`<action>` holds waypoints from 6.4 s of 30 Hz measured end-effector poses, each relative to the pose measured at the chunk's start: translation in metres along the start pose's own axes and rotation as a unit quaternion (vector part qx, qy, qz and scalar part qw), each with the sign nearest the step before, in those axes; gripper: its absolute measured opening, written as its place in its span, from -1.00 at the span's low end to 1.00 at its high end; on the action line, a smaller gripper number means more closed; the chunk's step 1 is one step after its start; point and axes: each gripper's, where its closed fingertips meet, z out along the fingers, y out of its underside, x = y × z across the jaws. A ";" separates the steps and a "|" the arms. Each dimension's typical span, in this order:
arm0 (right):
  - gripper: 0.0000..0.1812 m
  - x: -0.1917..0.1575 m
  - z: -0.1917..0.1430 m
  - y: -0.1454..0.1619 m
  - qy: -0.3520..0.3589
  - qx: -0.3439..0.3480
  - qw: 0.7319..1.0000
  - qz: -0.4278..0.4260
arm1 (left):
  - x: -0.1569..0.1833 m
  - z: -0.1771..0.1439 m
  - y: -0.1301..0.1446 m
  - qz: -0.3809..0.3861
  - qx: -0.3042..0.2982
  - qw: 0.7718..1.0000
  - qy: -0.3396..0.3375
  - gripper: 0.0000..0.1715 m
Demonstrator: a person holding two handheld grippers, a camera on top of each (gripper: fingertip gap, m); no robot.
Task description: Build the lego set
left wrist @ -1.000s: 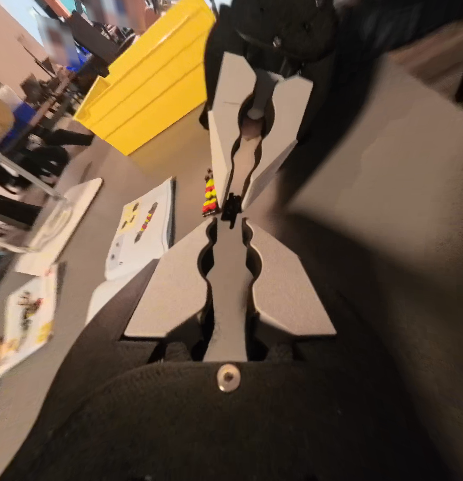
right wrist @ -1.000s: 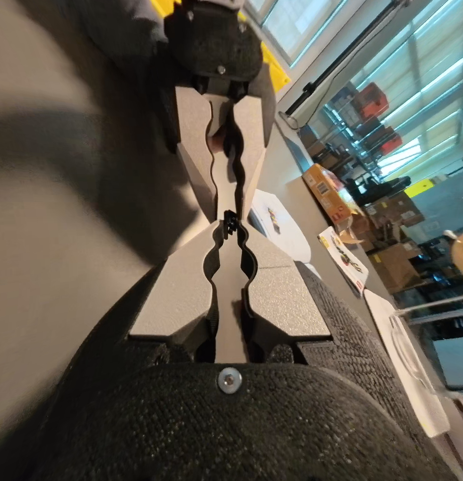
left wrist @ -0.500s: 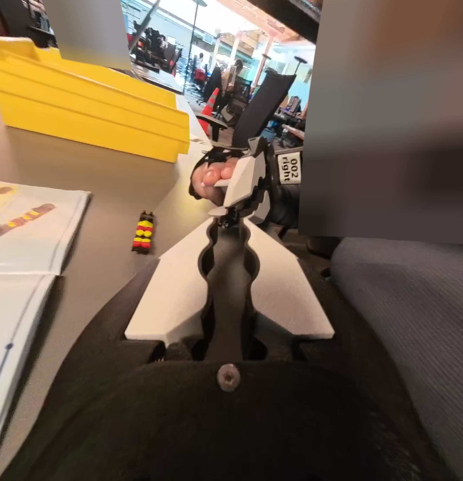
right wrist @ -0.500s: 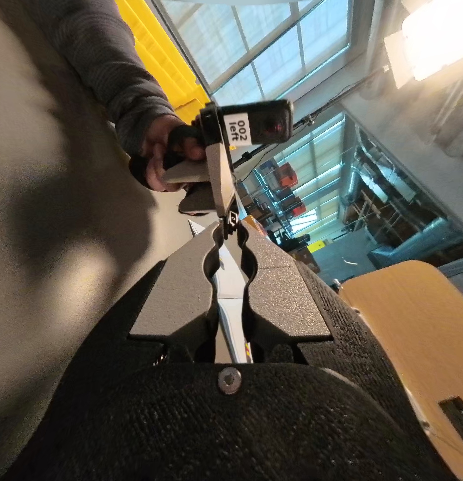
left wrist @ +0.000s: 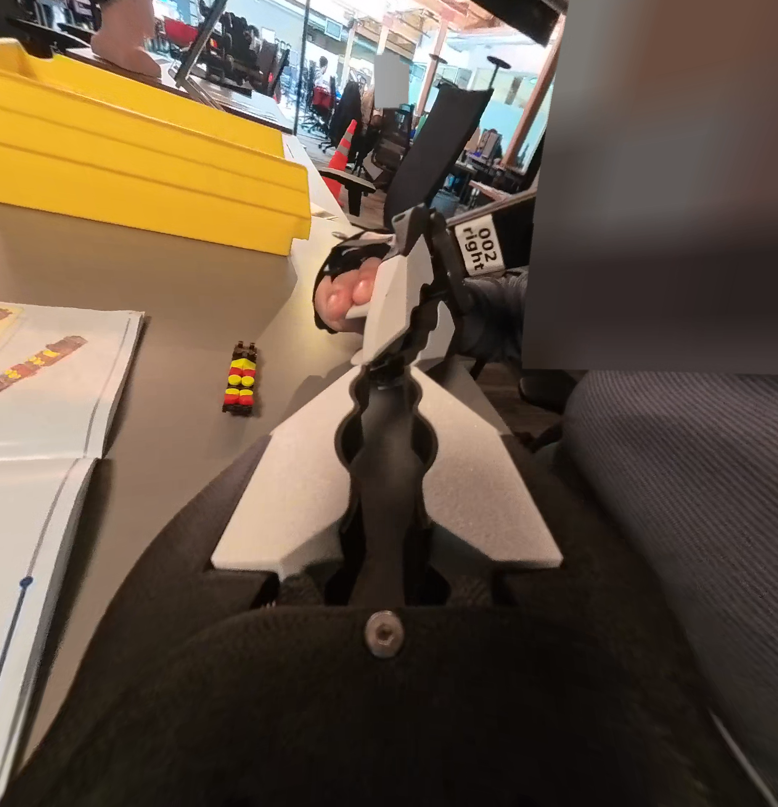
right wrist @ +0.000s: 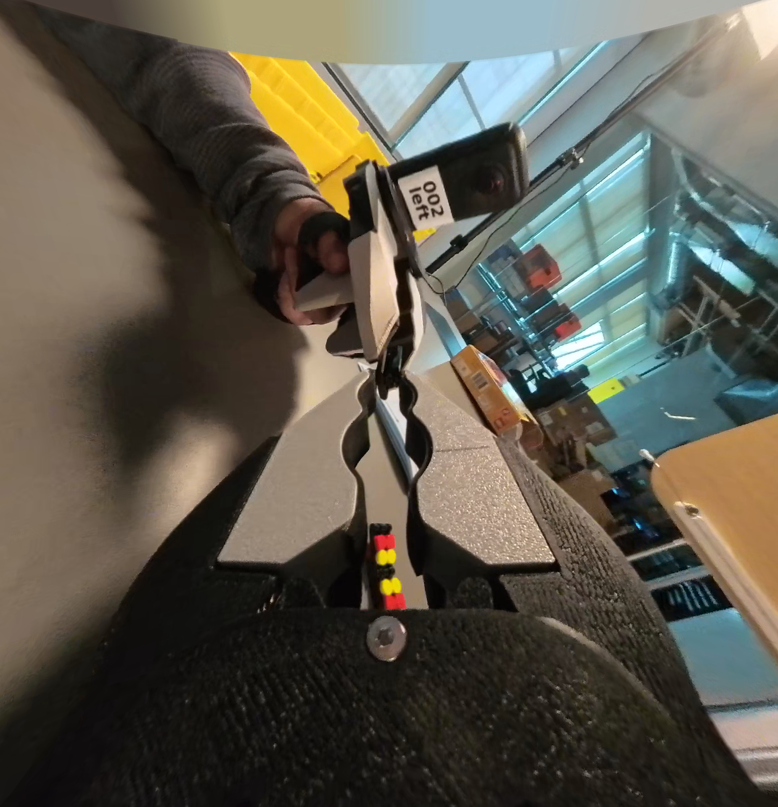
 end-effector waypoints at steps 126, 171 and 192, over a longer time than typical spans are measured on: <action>-1.00 -0.067 -0.038 0.068 -0.307 -0.203 0.665 -0.650 | -0.023 -0.019 0.062 0.684 -0.204 0.668 -0.210 -0.98; -0.87 -0.048 -0.044 0.073 0.051 -0.380 0.825 0.416 | -0.022 -0.004 0.065 0.704 -0.213 0.649 -0.196 -0.98; -0.94 -0.041 -0.007 0.011 -0.137 -0.245 0.873 0.398 | 0.002 -0.002 0.049 0.751 -0.142 0.614 -0.199 -0.98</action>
